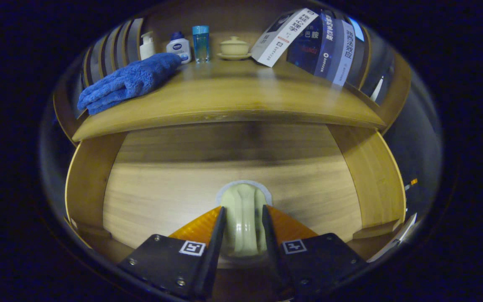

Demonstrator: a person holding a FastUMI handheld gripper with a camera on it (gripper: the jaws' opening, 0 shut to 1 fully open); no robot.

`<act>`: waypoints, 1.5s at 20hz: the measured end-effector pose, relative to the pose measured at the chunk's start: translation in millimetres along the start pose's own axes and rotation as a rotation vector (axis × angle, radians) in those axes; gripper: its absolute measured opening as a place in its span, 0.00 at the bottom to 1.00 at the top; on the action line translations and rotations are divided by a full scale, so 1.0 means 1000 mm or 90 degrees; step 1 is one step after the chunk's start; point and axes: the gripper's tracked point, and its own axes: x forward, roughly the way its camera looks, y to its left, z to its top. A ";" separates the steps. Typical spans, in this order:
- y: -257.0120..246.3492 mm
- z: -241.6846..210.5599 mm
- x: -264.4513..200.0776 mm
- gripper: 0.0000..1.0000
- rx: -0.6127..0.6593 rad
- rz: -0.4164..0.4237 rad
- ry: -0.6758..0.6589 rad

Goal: Pull open the drawer, take out the items inside it, and place them on the countertop above the cabinet.

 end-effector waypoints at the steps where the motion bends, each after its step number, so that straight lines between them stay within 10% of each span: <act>1: 0.000 0.001 0.000 0.52 0.002 0.000 0.001; 5: 0.000 0.005 -0.003 0.45 0.005 0.014 -0.014; 8: 0.002 0.004 -0.001 0.18 0.003 0.033 -0.021; 30: 0.023 0.051 -0.067 0.11 0.014 0.072 -0.162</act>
